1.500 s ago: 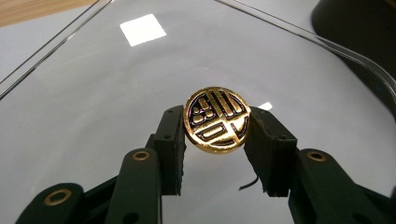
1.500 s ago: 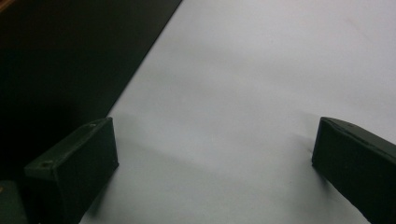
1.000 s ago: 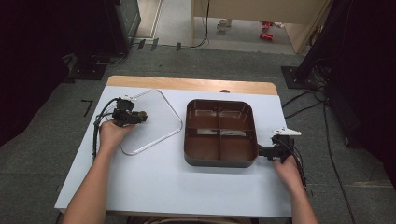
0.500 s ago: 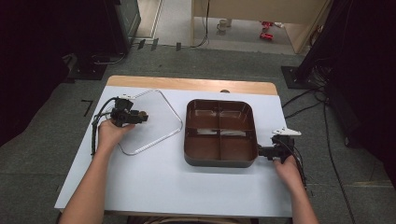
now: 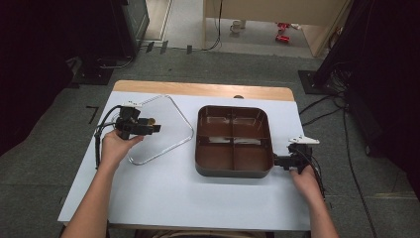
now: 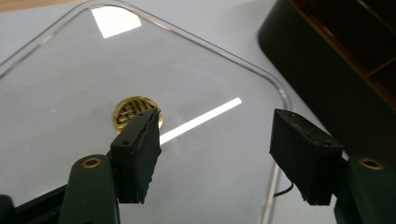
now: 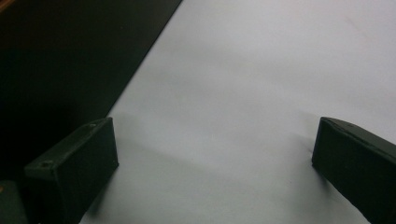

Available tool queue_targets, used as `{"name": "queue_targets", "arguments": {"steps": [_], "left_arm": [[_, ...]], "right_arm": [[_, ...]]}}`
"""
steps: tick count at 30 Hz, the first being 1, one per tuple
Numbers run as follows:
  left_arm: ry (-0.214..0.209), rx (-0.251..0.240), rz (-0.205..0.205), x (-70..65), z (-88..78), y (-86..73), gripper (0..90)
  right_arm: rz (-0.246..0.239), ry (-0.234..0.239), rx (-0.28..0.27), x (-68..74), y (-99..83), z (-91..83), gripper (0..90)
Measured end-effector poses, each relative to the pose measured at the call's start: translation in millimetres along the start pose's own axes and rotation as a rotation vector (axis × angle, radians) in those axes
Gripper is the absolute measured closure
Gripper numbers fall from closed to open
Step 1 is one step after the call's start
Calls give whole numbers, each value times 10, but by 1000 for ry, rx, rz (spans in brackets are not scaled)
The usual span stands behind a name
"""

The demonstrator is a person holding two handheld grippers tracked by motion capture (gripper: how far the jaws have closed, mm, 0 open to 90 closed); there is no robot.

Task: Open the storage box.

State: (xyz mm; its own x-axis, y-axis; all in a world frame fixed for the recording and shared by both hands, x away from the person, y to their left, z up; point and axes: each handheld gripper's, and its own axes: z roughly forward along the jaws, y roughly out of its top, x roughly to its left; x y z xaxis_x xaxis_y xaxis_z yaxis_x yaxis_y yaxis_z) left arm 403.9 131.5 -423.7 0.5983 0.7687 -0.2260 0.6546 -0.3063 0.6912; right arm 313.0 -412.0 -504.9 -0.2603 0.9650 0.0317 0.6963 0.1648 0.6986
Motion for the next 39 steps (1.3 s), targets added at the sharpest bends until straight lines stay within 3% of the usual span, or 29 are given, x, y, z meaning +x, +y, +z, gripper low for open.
{"name": "queue_targets", "arguments": {"steps": [9, 15, 18, 25, 29, 39], "left_arm": [[35, 19, 89, -335, -18, -145, 288], [-22, 15, 112, -526, 0, -290, 281], [-22, 16, 133, -612, 8, -356, 254], [-76, 8, 139, -761, 61, -490, 246], [-105, 8, 166, -824, 136, -571, 241], [-148, 78, 210, -1022, 334, -683, 241]], "right_arm": [[0, 0, 0, 0, 0, 0, 0], [0, 0, 0, 0, 0, 0, 0], [1, 0, 0, 0, 0, 0, 0], [0, 0, 0, 0, 0, 0, 0], [1, 0, 0, 0, 0, 0, 0], [0, 0, 0, 0, 0, 0, 0]]}}
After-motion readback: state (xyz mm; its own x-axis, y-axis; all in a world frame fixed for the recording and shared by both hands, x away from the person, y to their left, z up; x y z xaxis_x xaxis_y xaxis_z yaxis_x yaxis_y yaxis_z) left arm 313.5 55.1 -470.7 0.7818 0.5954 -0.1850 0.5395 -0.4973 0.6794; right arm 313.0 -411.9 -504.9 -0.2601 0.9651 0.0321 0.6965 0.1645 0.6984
